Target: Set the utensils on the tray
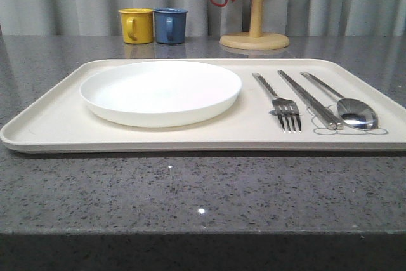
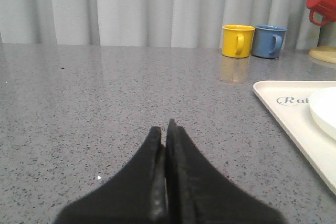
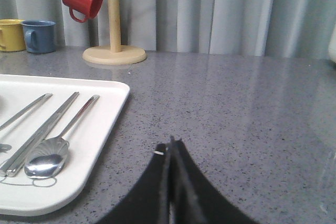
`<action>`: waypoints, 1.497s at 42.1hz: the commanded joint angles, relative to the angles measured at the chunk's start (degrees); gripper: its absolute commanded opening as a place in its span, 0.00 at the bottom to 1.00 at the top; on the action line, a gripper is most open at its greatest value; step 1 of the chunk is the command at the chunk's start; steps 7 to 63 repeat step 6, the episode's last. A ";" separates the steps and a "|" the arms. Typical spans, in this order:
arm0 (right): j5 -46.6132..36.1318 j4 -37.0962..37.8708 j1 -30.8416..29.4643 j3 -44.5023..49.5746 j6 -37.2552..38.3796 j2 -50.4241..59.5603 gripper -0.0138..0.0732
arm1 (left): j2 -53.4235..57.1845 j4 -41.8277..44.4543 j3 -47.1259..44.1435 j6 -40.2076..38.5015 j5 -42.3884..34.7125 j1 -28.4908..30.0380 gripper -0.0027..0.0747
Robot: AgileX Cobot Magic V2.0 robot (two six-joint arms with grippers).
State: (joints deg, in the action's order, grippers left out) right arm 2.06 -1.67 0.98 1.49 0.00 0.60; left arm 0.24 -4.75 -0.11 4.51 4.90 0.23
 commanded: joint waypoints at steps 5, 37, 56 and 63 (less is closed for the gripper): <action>-5.15 -0.23 -0.36 0.08 0.00 0.95 0.08 | 1.17 0.05 -1.10 -0.64 -4.90 0.04 0.01; -5.15 -0.23 -0.36 0.08 0.00 0.95 0.08 | 1.17 0.05 -1.10 -0.64 -4.90 0.04 0.01; -5.15 -0.23 -0.36 0.08 0.00 0.95 0.08 | 1.17 0.05 -1.10 -0.64 -4.90 0.04 0.01; -5.15 -0.23 -0.36 0.08 0.00 0.95 0.08 | 1.17 0.05 -1.10 -0.64 -4.90 0.04 0.01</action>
